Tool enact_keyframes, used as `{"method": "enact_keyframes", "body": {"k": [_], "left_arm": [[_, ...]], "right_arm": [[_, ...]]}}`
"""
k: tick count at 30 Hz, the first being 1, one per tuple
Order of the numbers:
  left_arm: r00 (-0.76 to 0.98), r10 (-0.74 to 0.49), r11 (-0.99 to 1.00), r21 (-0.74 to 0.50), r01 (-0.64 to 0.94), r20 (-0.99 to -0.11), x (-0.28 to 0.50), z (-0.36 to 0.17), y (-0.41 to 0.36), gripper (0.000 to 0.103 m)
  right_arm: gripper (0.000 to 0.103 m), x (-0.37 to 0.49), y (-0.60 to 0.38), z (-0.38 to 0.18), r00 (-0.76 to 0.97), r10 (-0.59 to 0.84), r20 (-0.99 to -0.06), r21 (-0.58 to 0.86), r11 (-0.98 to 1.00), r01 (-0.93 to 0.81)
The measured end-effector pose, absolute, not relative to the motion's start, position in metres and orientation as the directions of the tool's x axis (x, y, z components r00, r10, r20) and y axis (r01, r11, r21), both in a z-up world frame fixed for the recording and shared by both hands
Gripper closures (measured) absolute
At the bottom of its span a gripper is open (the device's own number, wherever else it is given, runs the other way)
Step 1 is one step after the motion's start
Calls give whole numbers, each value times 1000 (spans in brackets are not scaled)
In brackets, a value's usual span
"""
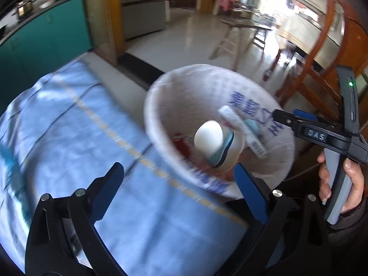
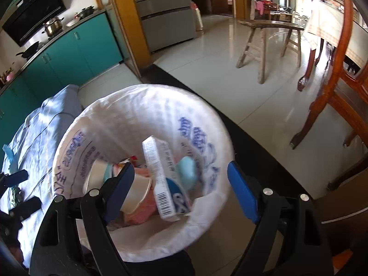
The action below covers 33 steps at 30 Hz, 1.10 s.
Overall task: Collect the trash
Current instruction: 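Release the cup into the bin with the left tool while the right tool releases the box, then grasp the green leafy vegetable on the cloth with the right tool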
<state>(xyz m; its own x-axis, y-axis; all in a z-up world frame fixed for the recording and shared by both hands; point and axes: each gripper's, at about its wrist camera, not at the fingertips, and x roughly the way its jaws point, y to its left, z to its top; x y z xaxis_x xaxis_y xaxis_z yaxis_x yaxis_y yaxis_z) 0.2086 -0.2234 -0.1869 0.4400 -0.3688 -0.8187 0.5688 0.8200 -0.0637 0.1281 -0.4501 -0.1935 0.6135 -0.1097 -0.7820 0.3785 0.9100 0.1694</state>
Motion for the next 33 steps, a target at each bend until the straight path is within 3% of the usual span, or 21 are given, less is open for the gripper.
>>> {"method": "enact_keyframes", "body": {"k": [10,22,28,33], "left_arm": [[579,-200,965,-58,255,-790,201,-175,-87,6],[617,76,993,1,-121,-783,148,-164,77,6],[618,118,970,-44,-241,-777,126,-160,132,6],[618,95,963,-86,-257,-780,120,-161,146,5]], "right_arm": [[22,152,-366,-185,634,36,-773,180,970,164],[17,178,-179,-163,583,292,-758,118,941,-318],[17,193,-109,-176,466,386,-796,147,870,-470],[17,206,-71,-184,442,383,-811,126,853,-507]]}}
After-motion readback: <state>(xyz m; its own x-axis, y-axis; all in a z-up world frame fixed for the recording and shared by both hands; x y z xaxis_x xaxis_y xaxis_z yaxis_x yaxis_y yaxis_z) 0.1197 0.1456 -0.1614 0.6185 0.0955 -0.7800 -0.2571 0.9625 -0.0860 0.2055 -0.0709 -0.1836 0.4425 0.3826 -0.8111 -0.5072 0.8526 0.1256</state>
